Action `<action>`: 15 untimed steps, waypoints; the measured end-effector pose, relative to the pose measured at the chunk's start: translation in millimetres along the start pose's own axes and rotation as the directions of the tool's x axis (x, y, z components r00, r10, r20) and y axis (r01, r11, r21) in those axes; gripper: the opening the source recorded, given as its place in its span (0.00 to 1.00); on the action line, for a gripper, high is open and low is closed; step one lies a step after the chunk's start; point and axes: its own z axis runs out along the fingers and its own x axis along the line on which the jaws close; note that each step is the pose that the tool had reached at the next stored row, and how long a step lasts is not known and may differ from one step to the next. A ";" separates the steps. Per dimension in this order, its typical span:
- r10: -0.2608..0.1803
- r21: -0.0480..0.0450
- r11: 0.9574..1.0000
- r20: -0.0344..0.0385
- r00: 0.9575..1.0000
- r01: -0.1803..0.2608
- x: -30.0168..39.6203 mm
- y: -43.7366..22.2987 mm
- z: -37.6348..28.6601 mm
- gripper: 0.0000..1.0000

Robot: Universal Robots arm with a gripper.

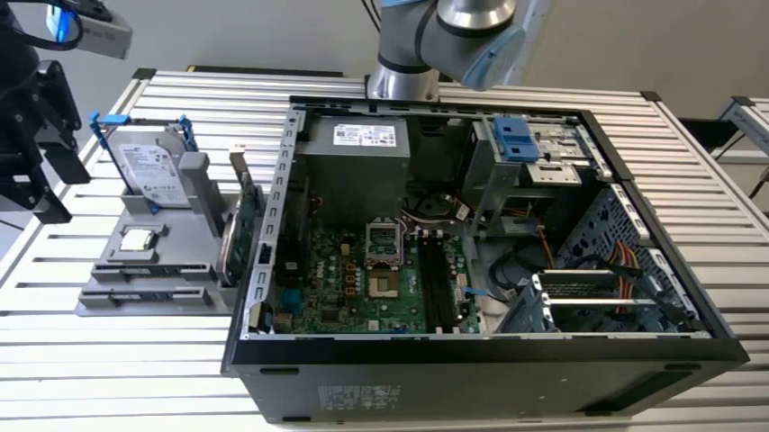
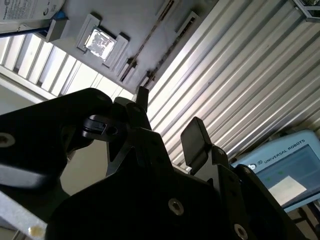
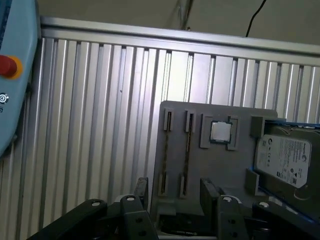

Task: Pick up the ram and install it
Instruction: 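Pick up the ram and move it above insertion slot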

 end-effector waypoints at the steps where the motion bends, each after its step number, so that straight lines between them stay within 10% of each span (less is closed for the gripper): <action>1: 0.001 0.002 1.000 0.000 1.000 -0.001 0.0 -0.1 0.8 1.00; 15: 0.022 0.013 1.000 -0.003 1.000 -0.022 -0.3 -0.4 10.8 1.00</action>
